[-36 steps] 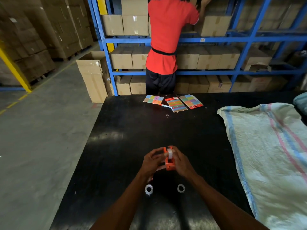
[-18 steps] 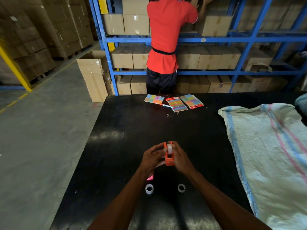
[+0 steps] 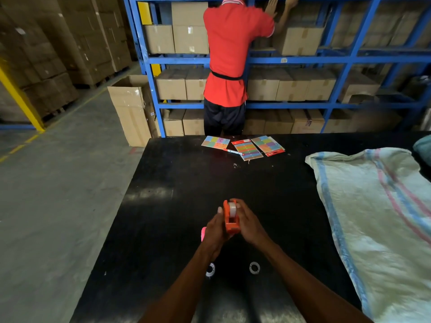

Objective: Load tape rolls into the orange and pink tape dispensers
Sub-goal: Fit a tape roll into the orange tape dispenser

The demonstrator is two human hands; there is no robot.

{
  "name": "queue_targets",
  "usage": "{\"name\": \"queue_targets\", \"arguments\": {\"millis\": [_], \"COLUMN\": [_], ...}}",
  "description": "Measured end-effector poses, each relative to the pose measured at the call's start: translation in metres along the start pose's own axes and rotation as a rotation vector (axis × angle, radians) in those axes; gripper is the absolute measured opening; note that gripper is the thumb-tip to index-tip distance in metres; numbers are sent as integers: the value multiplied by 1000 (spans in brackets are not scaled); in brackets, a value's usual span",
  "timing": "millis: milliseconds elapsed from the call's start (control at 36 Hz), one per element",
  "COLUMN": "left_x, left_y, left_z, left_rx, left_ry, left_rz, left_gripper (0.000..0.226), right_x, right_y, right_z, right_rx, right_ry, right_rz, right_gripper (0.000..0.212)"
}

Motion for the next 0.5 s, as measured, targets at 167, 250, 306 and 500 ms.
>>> {"name": "queue_targets", "arguments": {"millis": [167,250,306,500], "left_x": [-2,-3,-5,7], "left_y": [-21,-23,-22,-14], "left_z": [-7,-7,-7,-3], "left_rx": [93,124,119,78], "left_ry": [62,56,50,125], "left_rz": [-150,-188,-194,-168], "left_gripper": [51,52,50,32], "right_x": [2,6,10,13], "right_y": [-11,-15,-20,-55], "right_z": [2,1,0,-17], "right_rx": [117,134,162,492], "right_ry": [114,119,129,164], "right_rz": [-417,-582,-615,-573], "right_gripper": [41,42,43,41]}}
Point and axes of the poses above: each hand's wrist, its own z-axis towards the middle knuckle, its own x-axis out of the back of the hand, y = z × x, the point moved 10 cm from there along z, towards the middle knuckle, and after that the axes turned 3 degrees about y, right-handed, at the moved point
